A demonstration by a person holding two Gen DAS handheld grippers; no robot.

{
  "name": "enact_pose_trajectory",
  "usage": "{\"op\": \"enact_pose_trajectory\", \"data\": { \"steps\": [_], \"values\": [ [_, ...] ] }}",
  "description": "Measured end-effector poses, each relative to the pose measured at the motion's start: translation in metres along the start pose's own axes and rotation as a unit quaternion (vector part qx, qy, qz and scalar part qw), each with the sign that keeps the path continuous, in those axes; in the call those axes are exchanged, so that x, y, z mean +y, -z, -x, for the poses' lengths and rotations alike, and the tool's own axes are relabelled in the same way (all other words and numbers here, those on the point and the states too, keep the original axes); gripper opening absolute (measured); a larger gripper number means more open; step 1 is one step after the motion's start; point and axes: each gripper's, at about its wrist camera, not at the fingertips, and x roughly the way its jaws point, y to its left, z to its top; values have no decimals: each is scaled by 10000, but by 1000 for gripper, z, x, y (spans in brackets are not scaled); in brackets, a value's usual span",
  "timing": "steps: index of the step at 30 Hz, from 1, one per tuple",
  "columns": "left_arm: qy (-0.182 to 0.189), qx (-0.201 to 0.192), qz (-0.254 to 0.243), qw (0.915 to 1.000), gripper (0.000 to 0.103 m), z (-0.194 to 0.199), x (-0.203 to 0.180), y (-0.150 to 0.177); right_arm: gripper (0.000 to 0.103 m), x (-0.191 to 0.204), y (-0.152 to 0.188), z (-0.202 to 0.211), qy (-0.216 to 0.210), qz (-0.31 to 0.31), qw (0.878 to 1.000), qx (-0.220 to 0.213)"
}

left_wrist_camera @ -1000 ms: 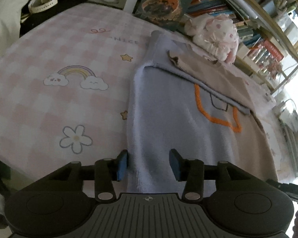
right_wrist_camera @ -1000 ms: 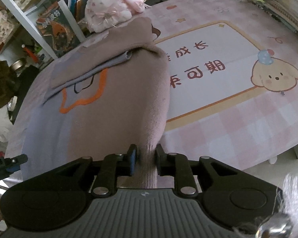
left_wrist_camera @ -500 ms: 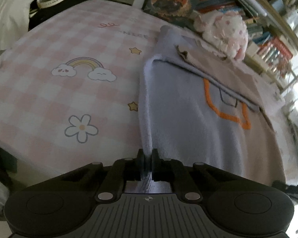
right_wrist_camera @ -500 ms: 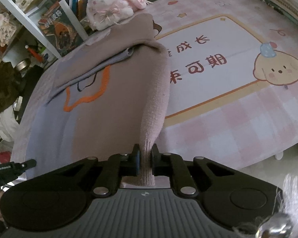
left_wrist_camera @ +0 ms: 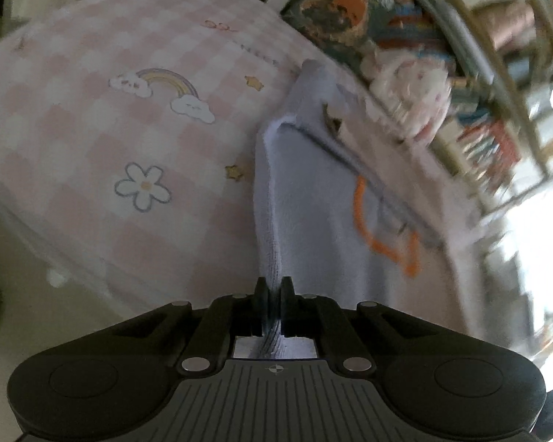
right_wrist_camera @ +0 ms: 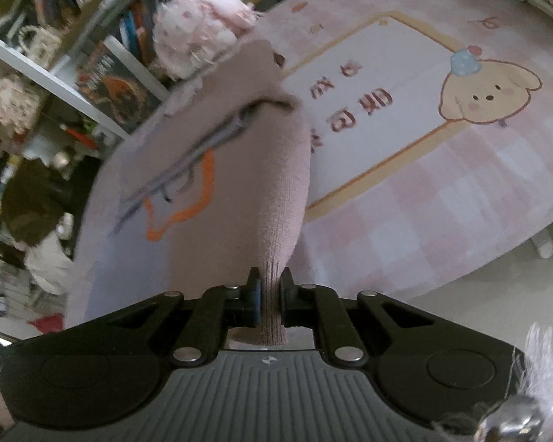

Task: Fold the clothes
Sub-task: 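Lift the sweater hem with both tools and fold it toward the collar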

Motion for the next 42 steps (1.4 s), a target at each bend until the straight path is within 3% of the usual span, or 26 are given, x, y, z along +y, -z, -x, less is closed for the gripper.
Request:
{"op": "enact_pose_trajectory", "data": {
  "steps": [3, 9, 15, 19, 22, 28, 37, 42],
  "values": [
    [512, -206, 448, 9975, 4, 6, 1, -8, 8, 3, -8, 8, -360, -192, 9991, -129],
    [1021, -388, 547, 9925, 4, 3, -20, -27, 8, 8, -33, 19, -999, -592, 9925, -387],
    [1723, -942, 1160, 9736, 4, 1, -23, -67, 8, 7, -73, 21, -1699, -1267, 9731, -900],
    [2008, -1301, 1194, 9636, 4, -10, -37, -101, 8, 12, -104, 10, -1887, -1515, 9624, -1236],
    [2047, -1389, 1095, 9627, 4, -28, -54, -126, 8, 22, -127, -4, -1908, -1505, 9594, -1429],
    [1984, -1188, 1098, 9667, 4, -70, -67, -170, 8, 35, -170, -46, -1603, -1535, 9612, -1635],
    [1564, -778, 1036, 9791, 5, -124, -63, -202, 8, 39, -210, -104, -953, -1494, 9718, -1557],
    [1318, -589, 550, 9880, 8, -141, -66, -210, 9, 34, -218, -128, -615, -1541, 9755, -1442]
  ]
}}
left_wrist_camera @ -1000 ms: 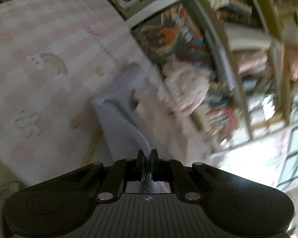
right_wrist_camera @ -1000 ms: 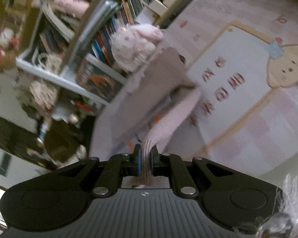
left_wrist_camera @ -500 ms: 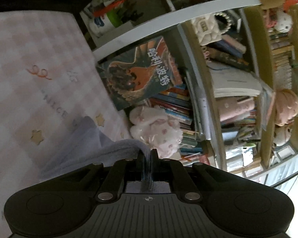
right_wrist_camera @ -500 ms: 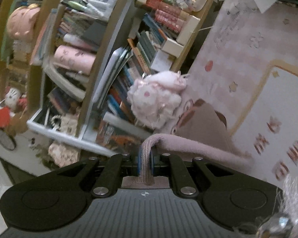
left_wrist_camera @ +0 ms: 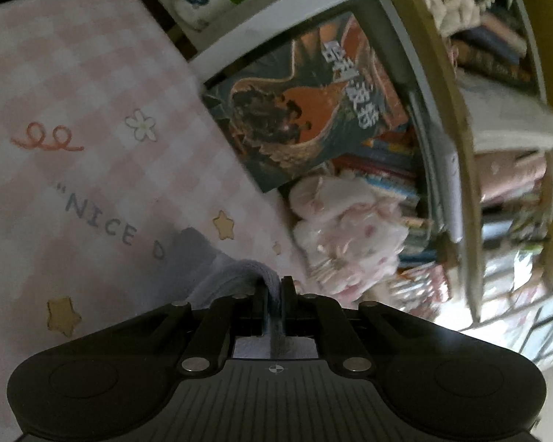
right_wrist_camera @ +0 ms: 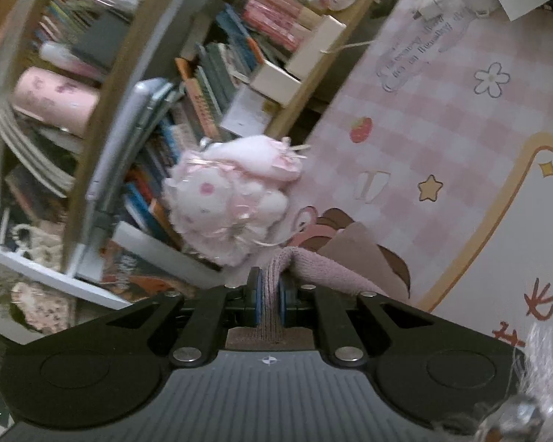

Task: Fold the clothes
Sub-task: 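Lift the sweater hem with both tools and fold it toward the collar, then lay the folded hem down and open both tools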

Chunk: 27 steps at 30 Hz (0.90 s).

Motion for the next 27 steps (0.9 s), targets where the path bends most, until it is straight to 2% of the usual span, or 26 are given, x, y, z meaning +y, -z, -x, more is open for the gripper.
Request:
{"op": "enact_pose_trajectory", "data": {
  "steps": [2, 3, 4, 6, 10, 12, 17, 19, 20, 23, 24, 25, 26, 27],
  "values": [
    [-110, 103, -211, 9997, 13, -4, -3, -3, 12, -1, -2, -7, 174, 26, 9998, 46],
    [-206, 117, -322, 9992, 24, -4, -5, -5, 17, 0, -3, -9, 278, 71, 9996, 69],
    [-306, 56, -423, 9986, 40, -3, -7, -7, 22, 2, -4, -12, 382, 119, 9992, 91],
    [-462, -181, -650, 9967, 56, 5, -11, -11, 36, 7, -3, -10, 394, 322, 9987, 13],
    [-655, -361, -1300, 9887, 56, 16, -18, -16, 45, 23, -7, 1, 531, 1114, 9917, -355],
    [-780, -341, -1725, 9813, 56, 17, -20, -13, 48, 29, -6, 4, 701, 1570, 9843, -388],
    [-1089, -66, -2608, 9592, 56, 6, -20, 12, 48, 23, 16, -2, 1491, 2693, 9514, -90],
    [-1289, 63, -2844, 9500, 56, -1, -16, 26, 48, 12, 27, -6, 1742, 2820, 9434, 82],
    [-1386, 121, -2917, 9463, 56, -4, -14, 31, 48, 7, 33, -8, 1865, 2876, 9393, 168],
    [-1581, 353, -3143, 9354, 52, -15, -10, 48, 44, -5, 43, -12, 1937, 2754, 9410, 348],
    [-1626, 429, -3216, 9318, 41, -18, -9, 52, 33, -9, 46, -13, 1941, 2708, 9419, 421],
    [-1647, 521, -3265, 9293, 21, -21, -8, 55, 24, -10, 48, -15, 1926, 2724, 9414, 505],
    [-1646, 580, -3221, 9305, 14, -22, -9, 54, 14, -8, 50, -16, 1863, 2801, 9401, 551],
    [-1635, 604, -3121, 9339, 5, -22, -10, 52, 8, -3, 53, -16, 1911, 2977, 9338, 534]
  ]
}}
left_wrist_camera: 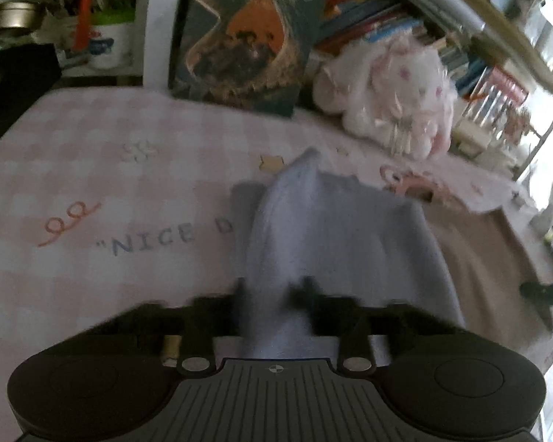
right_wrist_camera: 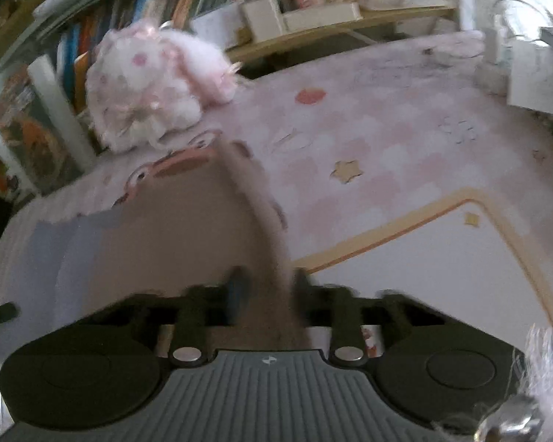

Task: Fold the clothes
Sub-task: 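Lay the folded hem down and open both tools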

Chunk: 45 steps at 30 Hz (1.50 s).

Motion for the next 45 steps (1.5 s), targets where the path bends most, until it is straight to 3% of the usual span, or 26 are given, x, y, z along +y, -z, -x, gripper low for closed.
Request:
{"op": "enact_pose_trajectory", "data": {
  "steps": [2, 5, 7, 10, 11, 14, 16, 17, 19, 27, 29, 31, 32, 33, 37, 38, 42, 45],
  "values": [
    [306, -122, 287, 9990, 5, 14, 4, -9, 6, 7, -6, 12, -74, 93, 9999, -111],
    [810, -366, 644, 9940, 5, 43, 17, -23, 6, -3, -20, 42, -865, -652, 9925, -573],
    [803, -210, 624, 9946, 6, 45, 22, -23, 6, 0, -22, 47, -616, -425, 9952, -627],
    [299, 248, 73, 9992, 7, 19, 20, -12, 6, 5, -14, 22, -118, 88, 9997, -220],
    [131, 350, -182, 9991, 10, 11, 17, -7, 6, 5, -9, 10, 17, 217, 9998, -38],
    [-173, 164, -870, 9959, 20, 9, 2, 0, 8, 7, -4, -1, 176, 374, 9991, 10],
    [-201, 44, -1043, 9943, 43, 13, -3, -3, 23, 9, -9, 2, 167, 373, 9991, -62],
    [-144, -98, -1073, 9941, 48, 15, -3, -5, 34, 10, -12, 4, 159, 375, 9991, -100],
    [-12, -339, -1091, 9935, 55, 15, -2, -10, 35, 12, -18, 4, 170, 412, 9989, -145],
    [-287, -426, -1038, 9933, 54, -25, -6, -36, 34, 22, -43, -21, 461, 607, 9970, -142],
    [-297, -470, -980, 9936, 49, -33, -4, -40, 34, 22, -49, -28, 489, 538, 9972, -189],
    [-194, -454, -978, 9940, 17, -37, -2, -42, 30, 23, -55, -34, 463, 470, 9976, -232],
    [-111, -408, -1001, 9941, 4, -38, -2, -42, 13, 25, -57, -36, 383, 494, 9978, -242],
    [-50, -450, -968, 9943, 4, -35, -1, -43, 5, 26, -60, -37, 253, 529, 9980, -237],
    [315, -977, -128, 9946, 4, -4, 16, -47, 5, 15, -63, -19, -79, -65, 9975, -698],
    [323, -964, 16, 9948, 4, -3, 21, -47, 5, 11, -62, -17, -71, -220, 9970, -740],
    [4, -323, 26, 9995, 4, -37, 29, -38, 4, 4, -57, -47, 264, -169, 9993, -214],
    [-64, -320, 134, 9994, 7, -44, 31, -33, 5, 5, -55, -52, 325, -102, 9992, -221]
  ]
}}
